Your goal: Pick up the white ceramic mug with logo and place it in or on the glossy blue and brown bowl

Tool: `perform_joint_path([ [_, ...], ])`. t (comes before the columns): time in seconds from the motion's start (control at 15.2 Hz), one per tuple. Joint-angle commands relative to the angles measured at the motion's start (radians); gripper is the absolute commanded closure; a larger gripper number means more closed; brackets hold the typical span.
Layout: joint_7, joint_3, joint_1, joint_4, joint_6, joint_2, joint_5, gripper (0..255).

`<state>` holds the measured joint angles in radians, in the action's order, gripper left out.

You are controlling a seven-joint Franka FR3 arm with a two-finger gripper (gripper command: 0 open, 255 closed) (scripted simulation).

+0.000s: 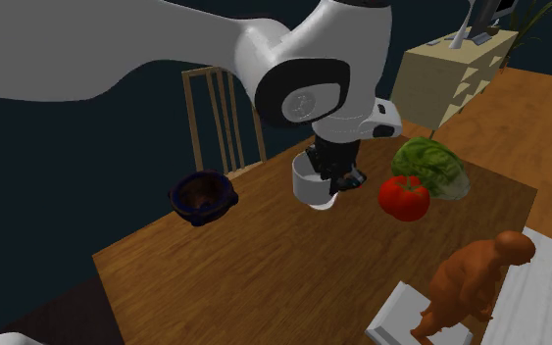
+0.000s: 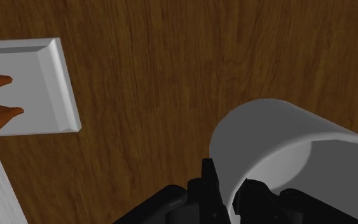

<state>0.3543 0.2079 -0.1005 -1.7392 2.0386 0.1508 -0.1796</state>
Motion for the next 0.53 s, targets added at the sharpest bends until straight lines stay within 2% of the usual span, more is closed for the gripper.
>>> perform_joint_path([
  [0.0, -0.040, -0.012, 0.026, -0.087, 0.028, -0.066, 0.021, 255],
  [0.46, -0.194, -0.080, 0.095, -0.307, 0.079, -0.255, 0.078, 255],
])
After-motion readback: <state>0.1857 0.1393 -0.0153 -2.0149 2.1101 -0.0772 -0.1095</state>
